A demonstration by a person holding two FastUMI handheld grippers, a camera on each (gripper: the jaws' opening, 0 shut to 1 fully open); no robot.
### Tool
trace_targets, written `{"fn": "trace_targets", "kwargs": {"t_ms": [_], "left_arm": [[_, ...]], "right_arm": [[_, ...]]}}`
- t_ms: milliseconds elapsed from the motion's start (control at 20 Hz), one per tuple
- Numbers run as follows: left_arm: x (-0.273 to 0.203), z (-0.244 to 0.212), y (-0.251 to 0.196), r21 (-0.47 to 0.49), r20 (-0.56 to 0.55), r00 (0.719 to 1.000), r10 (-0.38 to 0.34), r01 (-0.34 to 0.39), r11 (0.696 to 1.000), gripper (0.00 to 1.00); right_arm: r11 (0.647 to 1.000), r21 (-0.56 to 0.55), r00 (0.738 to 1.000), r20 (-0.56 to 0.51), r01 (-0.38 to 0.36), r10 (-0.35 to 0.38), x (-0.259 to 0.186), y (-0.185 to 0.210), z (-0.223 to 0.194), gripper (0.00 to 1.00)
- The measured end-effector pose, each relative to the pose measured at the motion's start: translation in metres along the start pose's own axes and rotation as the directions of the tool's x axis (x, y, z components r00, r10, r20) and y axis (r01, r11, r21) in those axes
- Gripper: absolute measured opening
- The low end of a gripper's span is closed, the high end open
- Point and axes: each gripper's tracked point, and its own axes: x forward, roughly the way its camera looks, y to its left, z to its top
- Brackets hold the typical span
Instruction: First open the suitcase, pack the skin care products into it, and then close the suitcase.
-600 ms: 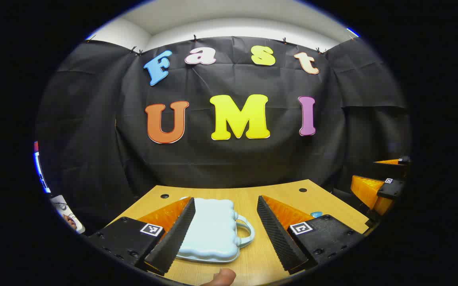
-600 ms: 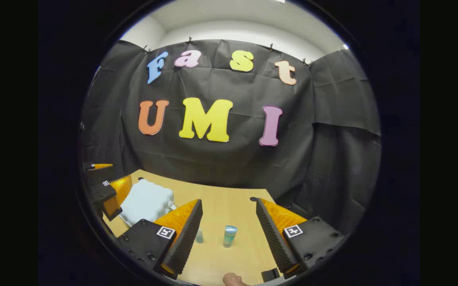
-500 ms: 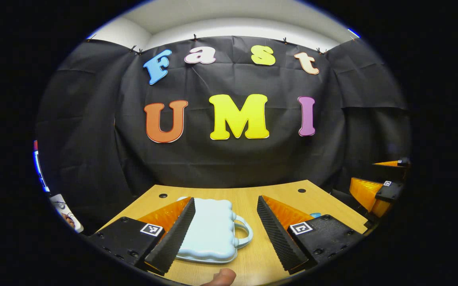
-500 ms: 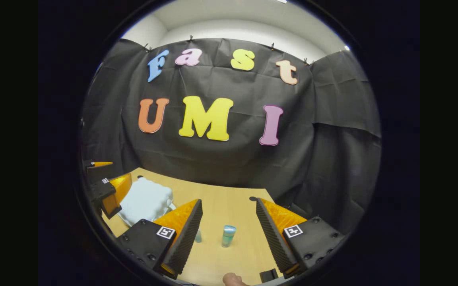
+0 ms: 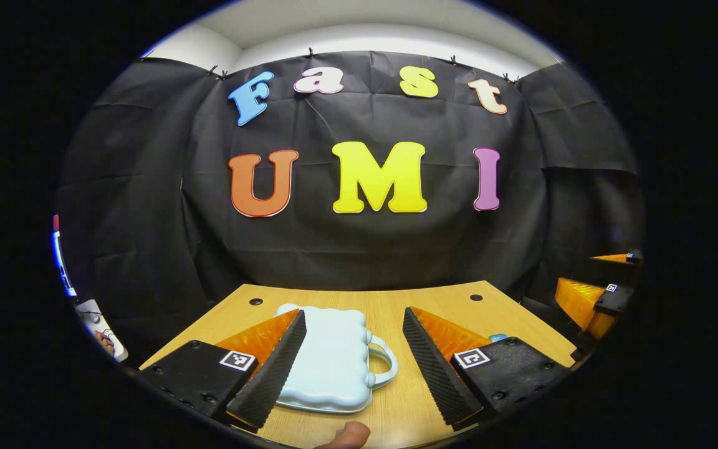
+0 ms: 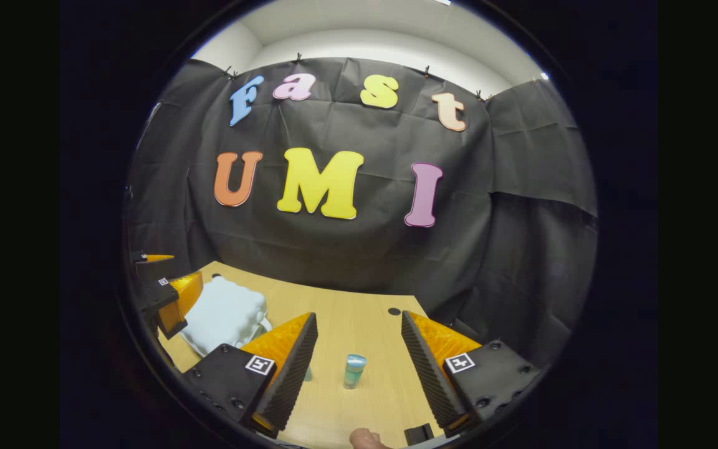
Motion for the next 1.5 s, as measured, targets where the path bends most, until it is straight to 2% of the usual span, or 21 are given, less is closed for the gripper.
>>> {"fn": "trace_targets", "kwargs": {"t_ms": [400, 500, 550, 650, 750, 850, 950, 1050, 1100, 1300, 1500], "left_arm": [[0.008, -0.006, 0.007, 0.025, -0.008, 1.0, 0.014, -0.014, 1.0, 1.0], [0.019, -0.016, 0.013, 0.153, -0.016, 0.999, 0.033, -0.03, 0.988, 1.0], [0.025, -0.02, 0.018, 0.241, -0.007, 0.999, 0.051, -0.047, 0.969, 1.0], [0.038, -0.036, 0.023, 0.413, 0.003, 0.999, 0.052, -0.049, 0.909, 1.0], [0.049, -0.058, 0.016, 0.581, -0.004, 1.0, 0.018, -0.012, 0.814, 0.99], [0.053, -0.079, 0.001, 0.725, -0.011, 1.0, -0.025, 0.025, 0.689, 0.98], [0.054, -0.1, -0.022, 0.814, -0.027, 0.996, -0.086, 0.072, 0.576, 0.97], [0.058, -0.117, -0.042, 0.863, -0.06, 0.989, -0.132, 0.118, 0.492, 0.97], [0.059, -0.132, -0.046, 0.882, -0.088, 0.988, -0.127, 0.137, 0.451, 0.96], [0.081, -0.172, -0.041, 0.928, -0.185, 0.982, -0.045, 0.189, 0.32, 0.96], [0.094, -0.188, -0.036, 0.95, -0.217, 0.976, 0.001, 0.211, 0.23, 0.95]], "right_arm": [[1.0, -0.001, 1.0, 0.003, 0.005, -0.005, 0.002, 0.0, -0.002, 0.81], [1.0, 0.001, 1.0, -0.001, 0.019, -0.019, 0.004, -0.005, -0.005, 0.81], [1.0, -0.001, 1.0, -0.005, 0.027, -0.027, 0.004, -0.008, -0.008, 0.81], [0.998, -0.016, 0.998, -0.016, 0.053, -0.053, 0.006, -0.02, -0.016, 0.8], [0.996, -0.019, 0.996, -0.024, 0.09, -0.091, 0.006, -0.04, -0.023, 0.81], [0.99, -0.027, 0.99, -0.032, 0.137, -0.137, 0.004, -0.064, -0.031, 0.81], [0.983, -0.025, 0.982, -0.051, 0.182, -0.183, 0.003, -0.089, -0.041, 0.81], [0.975, -0.016, 0.972, -0.079, 0.221, -0.221, 0.002, -0.111, -0.051, 0.81], [0.971, -0.01, 0.967, -0.09, 0.238, -0.238, 0.002, -0.121, -0.055, 0.81], [0.959, 0.007, 0.951, -0.125, 0.284, -0.281, 0.002, -0.149, -0.07, 0.8], [0.955, 0.007, 0.944, -0.157, 0.295, -0.29, 0.004, -0.16, -0.083, 0.8]]}}
